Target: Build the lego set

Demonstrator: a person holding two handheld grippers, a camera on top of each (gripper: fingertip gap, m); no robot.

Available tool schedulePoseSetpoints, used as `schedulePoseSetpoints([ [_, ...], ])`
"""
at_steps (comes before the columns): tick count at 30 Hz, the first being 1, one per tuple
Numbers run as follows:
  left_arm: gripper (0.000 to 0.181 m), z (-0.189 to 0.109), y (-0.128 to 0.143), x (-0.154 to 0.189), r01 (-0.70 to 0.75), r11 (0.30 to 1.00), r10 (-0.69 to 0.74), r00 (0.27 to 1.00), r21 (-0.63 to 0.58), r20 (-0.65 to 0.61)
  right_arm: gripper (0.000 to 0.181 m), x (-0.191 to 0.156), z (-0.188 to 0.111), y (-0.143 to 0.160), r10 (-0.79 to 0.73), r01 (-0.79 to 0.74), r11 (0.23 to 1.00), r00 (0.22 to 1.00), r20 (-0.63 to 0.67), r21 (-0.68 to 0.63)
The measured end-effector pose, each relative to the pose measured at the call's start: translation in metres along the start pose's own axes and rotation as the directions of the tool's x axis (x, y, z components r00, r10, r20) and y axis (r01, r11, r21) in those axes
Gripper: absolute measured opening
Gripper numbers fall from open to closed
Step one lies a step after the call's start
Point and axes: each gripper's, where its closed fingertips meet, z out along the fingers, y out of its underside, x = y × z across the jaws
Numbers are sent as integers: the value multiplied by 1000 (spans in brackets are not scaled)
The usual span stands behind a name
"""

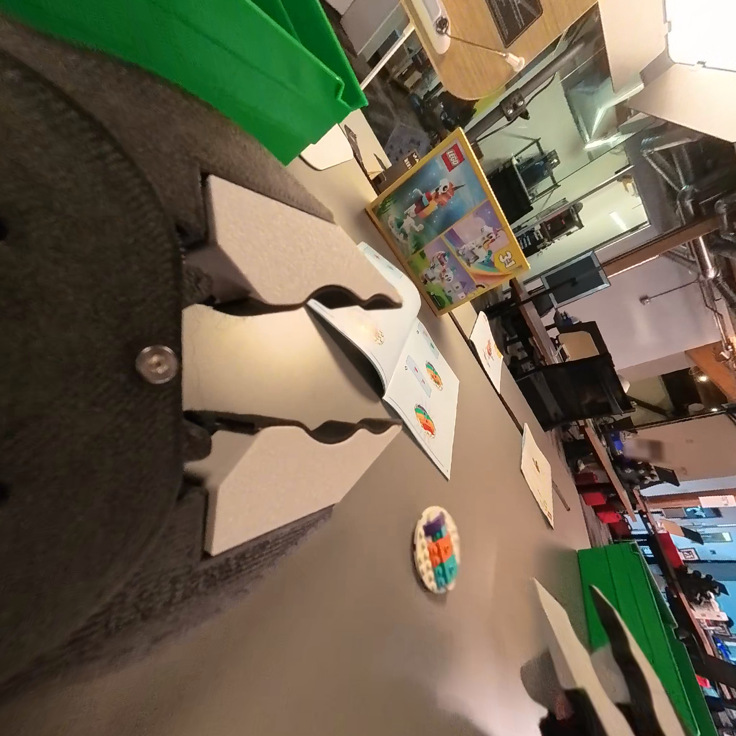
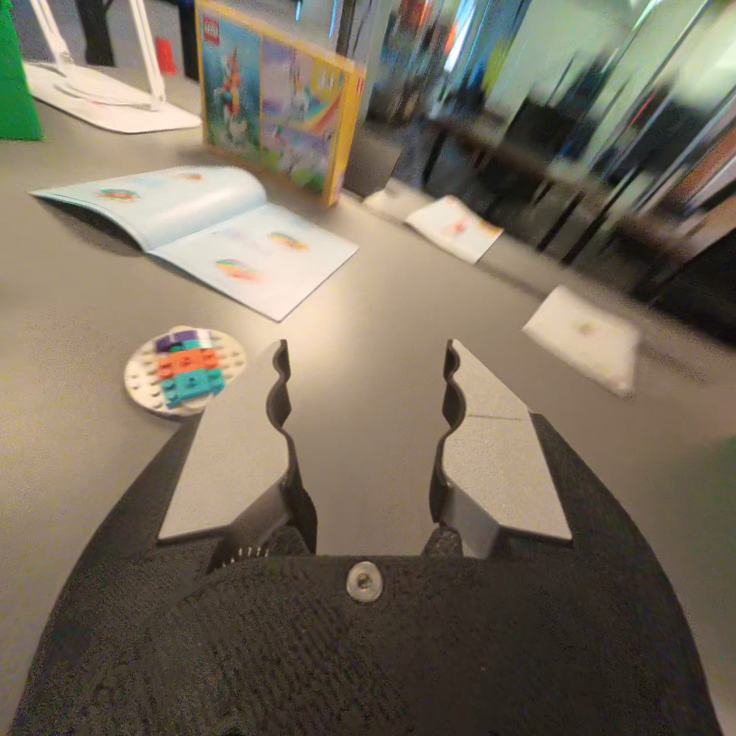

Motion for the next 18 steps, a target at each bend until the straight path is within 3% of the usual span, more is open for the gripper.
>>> schedulePoseSetpoints([
  [3, 57, 0, -3, -5, -9, 1000, 8, 1000, 29, 27, 78, -1, -8, -12, -218, 237, 962, 965, -147, 133],
  [7, 68, 4, -3, -10, -12, 999, 10, 999, 39, 53, 77, -15, -24, -41, -451, 535, 807, 831, -325, 249],
  [14, 80, 10, -2, -12, -54, 998, 52, 995, 27, 84, 83, -3, -23, -36, -390, 473, 851, 860, -328, 229],
  [18, 80, 12, -1, -10, -90, 996, 88, 992, 17, 86, 84, -9, -18, -33, -447, 521, 831, 834, -322, 195],
])
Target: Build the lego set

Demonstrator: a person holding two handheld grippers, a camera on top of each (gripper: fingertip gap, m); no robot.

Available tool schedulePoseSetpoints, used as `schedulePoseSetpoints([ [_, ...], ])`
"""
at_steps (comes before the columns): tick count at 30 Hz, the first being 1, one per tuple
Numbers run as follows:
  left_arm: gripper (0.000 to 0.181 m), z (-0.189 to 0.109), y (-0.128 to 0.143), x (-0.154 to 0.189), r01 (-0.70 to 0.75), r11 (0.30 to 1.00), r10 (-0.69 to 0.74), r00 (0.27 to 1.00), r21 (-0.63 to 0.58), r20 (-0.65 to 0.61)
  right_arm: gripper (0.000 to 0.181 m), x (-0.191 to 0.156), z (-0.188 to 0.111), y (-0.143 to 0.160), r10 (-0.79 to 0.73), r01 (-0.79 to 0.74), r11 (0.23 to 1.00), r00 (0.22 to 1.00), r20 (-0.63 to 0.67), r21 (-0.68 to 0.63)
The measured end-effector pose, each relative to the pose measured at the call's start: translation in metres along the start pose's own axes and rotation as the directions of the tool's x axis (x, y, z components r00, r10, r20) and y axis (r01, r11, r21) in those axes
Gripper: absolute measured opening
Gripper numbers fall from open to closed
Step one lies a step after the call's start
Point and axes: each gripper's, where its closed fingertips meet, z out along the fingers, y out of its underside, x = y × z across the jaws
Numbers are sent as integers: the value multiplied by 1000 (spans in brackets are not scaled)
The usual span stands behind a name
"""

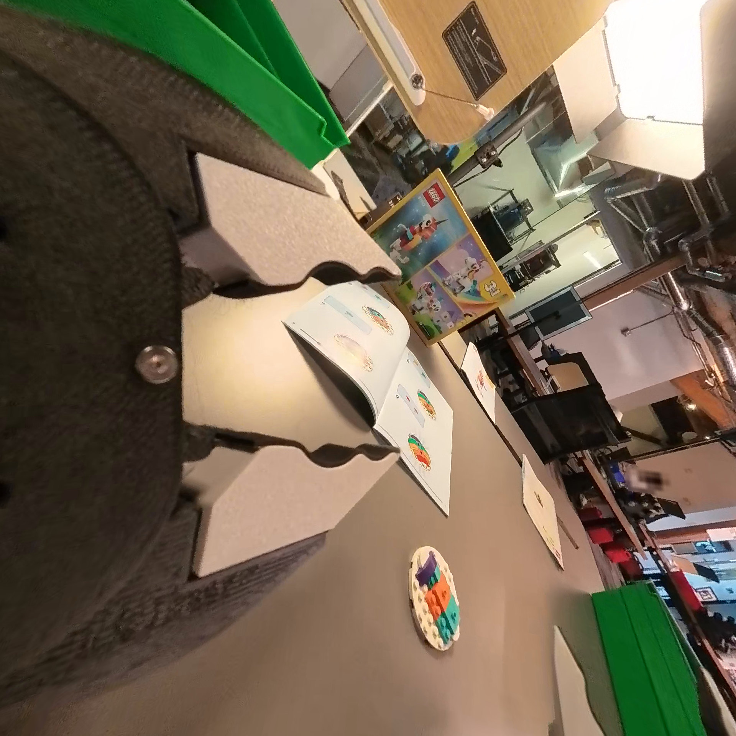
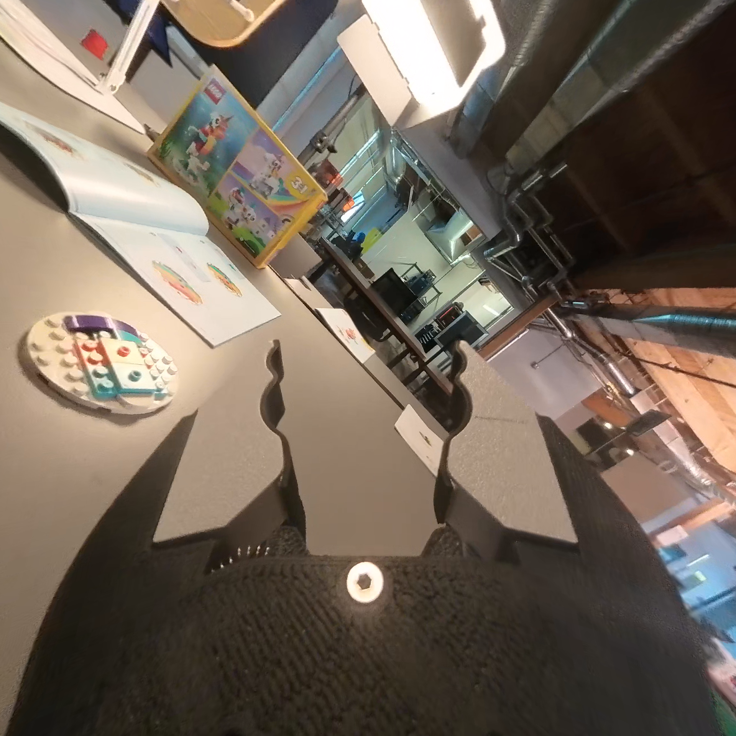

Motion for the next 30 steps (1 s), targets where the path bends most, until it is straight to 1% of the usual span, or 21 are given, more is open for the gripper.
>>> schedulePoseSetpoints([
  [6, 82, 1, 0, 8, -83, 997, 83, 997, 0, -7, 83, -15, -2, -12, -133, 132, 990, 991, 17, 40],
  [9, 85, 3, 1, 11, -129, 992, 129, 992, -5, -2, 84, -17, -3, -15, -157, 156, 986, 987, 18, 52],
  [12, 89, 2, -1, 8, -158, 987, 157, 987, 11, 26, 87, -7, -4, -15, -151, 152, 987, 988, -22, 49],
  [14, 91, 1, -3, 7, -153, 988, 152, 988, 28, 35, 93, 13, -8, -21, -81, 84, 995, 995, -64, 44],
  [18, 95, 0, -6, 3, -114, 992, 113, 993, 50, 39, 107, 50, -34, -53, 95, -87, 992, 993, -76, 96],
  [22, 98, -2, -9, -2, -69, 995, 66, 997, 70, 46, 122, 62, -67, -64, 308, -305, 949, 951, -25, 74],
  [24, 99, -2, -10, -1, -51, 996, 48, 998, 78, 35, 123, 69, -86, -71, 441, -439, 894, 897, -12, 90],
  [25, 99, -2, -10, 0, -48, 996, 46, 999, 79, 29, 123, 76, -97, -73, 527, -521, 846, 850, -21, 115],
  [26, 100, -2, -10, 1, -50, 996, 48, 998, 77, 26, 122, 88, -107, -73, 622, -611, 777, 781, -43, 151],
  [27, 100, -2, -10, 2, -55, 996, 53, 998, 77, 24, 122, 101, -118, -70, 724, -703, 684, 687, -60, 195],
  [28, 100, -2, -10, 3, -61, 995, 60, 998, 78, 20, 122, 115, -130, -67, 818, -784, 568, 572, -62, 251],
  [29, 100, -2, -11, 5, -70, 994, 69, 997, 80, 16, 122, 127, -143, -67, 883, -834, 454, 467, -38, 314],
  [30, 101, -2, -11, 7, -82, 993, 81, 997, 80, 14, 122, 135, -157, -69, 916, -850, 374, 401, -3, 370],
])
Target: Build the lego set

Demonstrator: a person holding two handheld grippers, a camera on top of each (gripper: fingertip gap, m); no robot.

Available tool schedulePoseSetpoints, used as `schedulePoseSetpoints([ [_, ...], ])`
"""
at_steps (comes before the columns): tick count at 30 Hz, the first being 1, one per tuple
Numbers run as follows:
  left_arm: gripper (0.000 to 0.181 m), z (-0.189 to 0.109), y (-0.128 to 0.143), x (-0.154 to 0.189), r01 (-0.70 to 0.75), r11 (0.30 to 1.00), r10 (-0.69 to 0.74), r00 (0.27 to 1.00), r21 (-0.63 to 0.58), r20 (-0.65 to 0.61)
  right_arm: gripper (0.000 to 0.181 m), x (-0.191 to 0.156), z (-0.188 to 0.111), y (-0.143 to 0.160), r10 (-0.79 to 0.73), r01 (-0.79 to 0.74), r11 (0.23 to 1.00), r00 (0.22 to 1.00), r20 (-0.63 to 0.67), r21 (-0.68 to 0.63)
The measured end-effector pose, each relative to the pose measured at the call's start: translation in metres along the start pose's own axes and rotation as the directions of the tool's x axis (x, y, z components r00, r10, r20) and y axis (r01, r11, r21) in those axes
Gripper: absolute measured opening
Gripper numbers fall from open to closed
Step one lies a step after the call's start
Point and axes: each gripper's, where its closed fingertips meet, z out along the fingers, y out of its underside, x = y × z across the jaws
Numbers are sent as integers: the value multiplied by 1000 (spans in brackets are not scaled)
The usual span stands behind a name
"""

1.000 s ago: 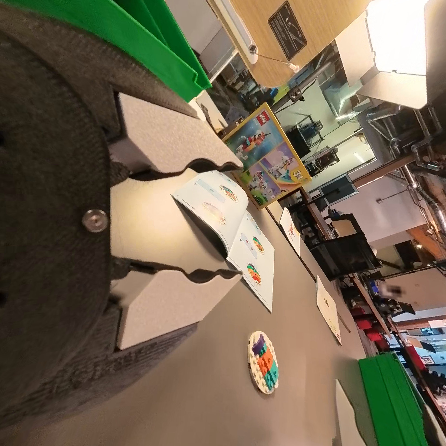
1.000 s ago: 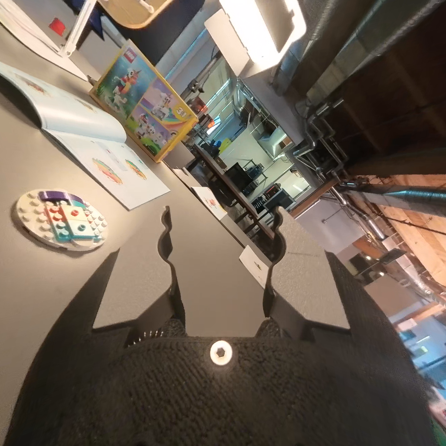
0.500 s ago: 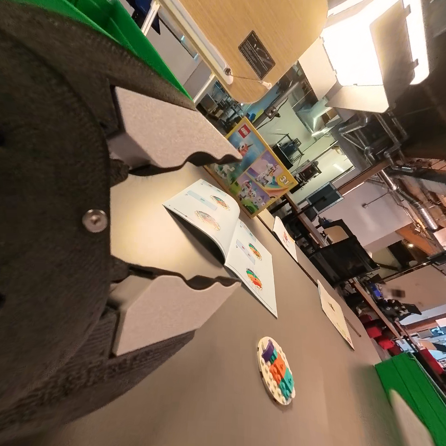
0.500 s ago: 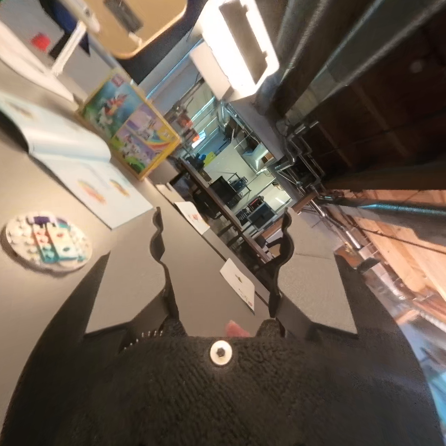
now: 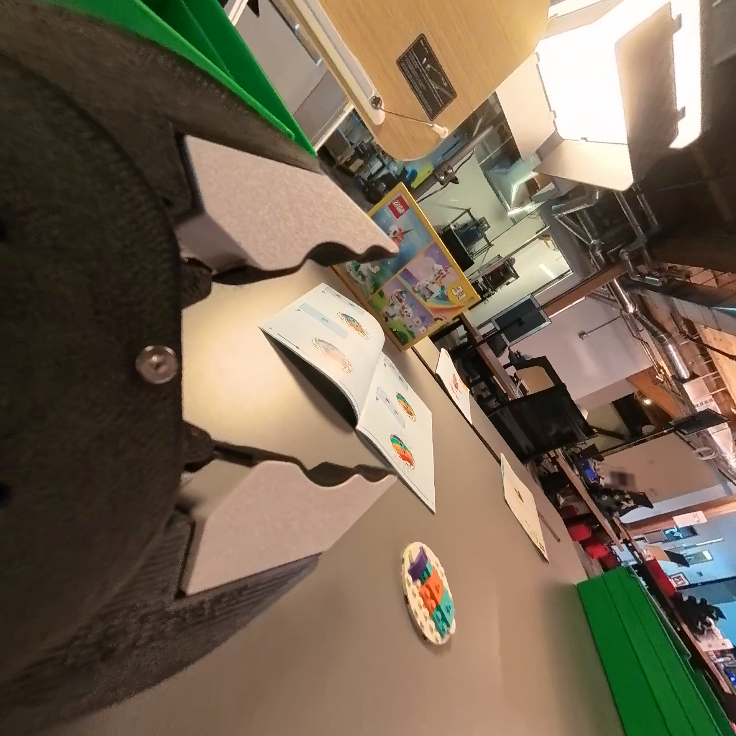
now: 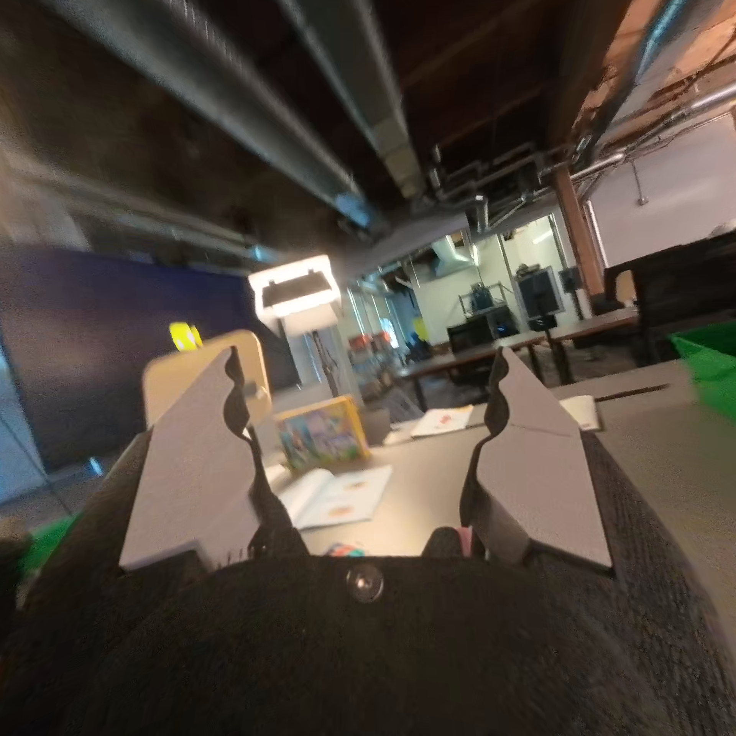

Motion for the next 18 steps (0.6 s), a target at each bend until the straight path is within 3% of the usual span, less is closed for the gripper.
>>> schedulePoseSetpoints([
  [7, 103, -1, -3, 8, -95, 995, 95, 995, 9, 3, 128, 1, -51, -7, 183, -181, 982, 982, -45, 48],
  [18, 103, 1, 3, 11, -140, 990, 140, 990, -27, 3, 127, -5, -97, -5, 47, -49, 999, 991, -127, -11],
])
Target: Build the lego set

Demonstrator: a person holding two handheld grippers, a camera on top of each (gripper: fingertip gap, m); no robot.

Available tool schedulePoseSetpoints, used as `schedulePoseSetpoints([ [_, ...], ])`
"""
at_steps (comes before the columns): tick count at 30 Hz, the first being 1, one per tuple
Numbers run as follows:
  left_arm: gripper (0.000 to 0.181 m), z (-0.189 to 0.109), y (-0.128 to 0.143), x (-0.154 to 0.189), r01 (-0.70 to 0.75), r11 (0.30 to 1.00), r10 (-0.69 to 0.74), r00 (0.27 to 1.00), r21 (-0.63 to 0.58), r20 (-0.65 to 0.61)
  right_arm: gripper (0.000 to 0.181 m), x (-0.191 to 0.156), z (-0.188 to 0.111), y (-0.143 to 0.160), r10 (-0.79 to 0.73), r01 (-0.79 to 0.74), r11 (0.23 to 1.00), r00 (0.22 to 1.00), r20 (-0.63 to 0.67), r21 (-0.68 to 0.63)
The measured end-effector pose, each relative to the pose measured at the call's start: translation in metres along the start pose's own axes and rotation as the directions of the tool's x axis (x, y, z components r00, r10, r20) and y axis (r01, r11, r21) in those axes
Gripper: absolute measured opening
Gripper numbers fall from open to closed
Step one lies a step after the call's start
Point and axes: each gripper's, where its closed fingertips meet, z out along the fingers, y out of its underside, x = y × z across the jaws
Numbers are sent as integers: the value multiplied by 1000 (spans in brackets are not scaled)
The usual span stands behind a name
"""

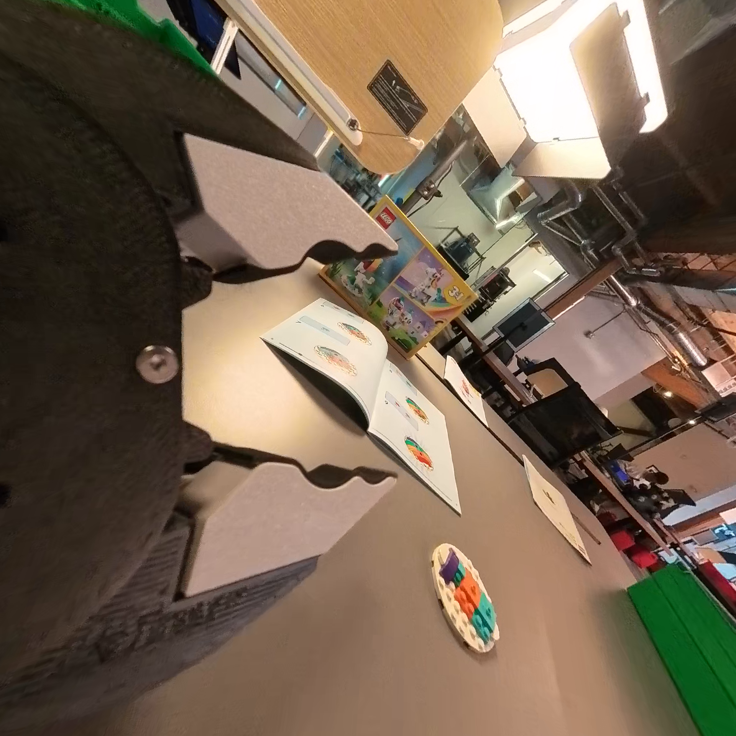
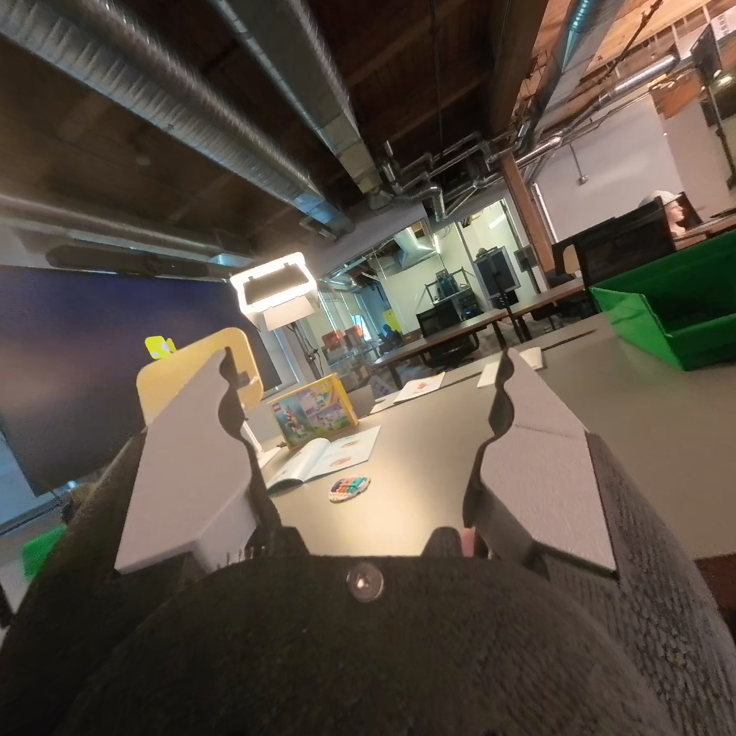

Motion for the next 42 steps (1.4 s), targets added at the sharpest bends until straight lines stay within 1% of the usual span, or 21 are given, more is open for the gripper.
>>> schedulePoseSetpoints([
  [6, 102, 2, 1, 12, -88, 996, 88, 996, -15, -24, 127, 5, -11, 2, -100, 98, 994, 994, -35, -43],
  [10, 102, 3, 0, 16, -134, 991, 134, 991, -15, -26, 125, 10, -16, 2, -109, 107, 993, 993, -45, -56],
  [15, 102, 2, -1, 16, -134, 991, 134, 991, -9, -21, 124, 16, -17, 8, -132, 128, 989, 990, -49, -80],
  [18, 102, 2, -1, 14, -120, 993, 120, 993, -11, -19, 123, 16, -8, 15, -166, 163, 981, 986, -26, -106],
  [21, 101, 0, -1, 15, -105, 994, 105, 994, -3, -28, 123, 11, 18, 21, -231, 236, 963, 972, 48, -133],
  [25, 101, -2, -1, 13, -83, 997, 83, 996, 2, -26, 124, 19, 75, 38, -337, 363, 918, 926, 172, -157],
  [29, 101, -3, 1, 3, -54, 998, 54, 998, -14, 14, 124, 40, 134, 69, -327, 384, 902, 906, 270, -195],
  [31, 102, -3, 4, -1, -45, 999, 46, 999, -28, 29, 124, 43, 157, 85, -328, 406, 888, 887, 326, -213],
  [34, 102, -3, 7, -4, -40, 998, 42, 998, -39, 46, 124, 36, 182, 104, -337, 455, 860, 846, 412, -231],
  [38, 102, -3, 8, -10, -9, 999, 11, 998, -36, 61, 123, 23, 205, 121, -344, 500, 835, 801, 489, -231],
  [42, 102, -4, 11, -20, 27, 999, -23, 995, -41, 98, 123, 6, 225, 142, -432, 603, 783, 705, 563, -155],
])
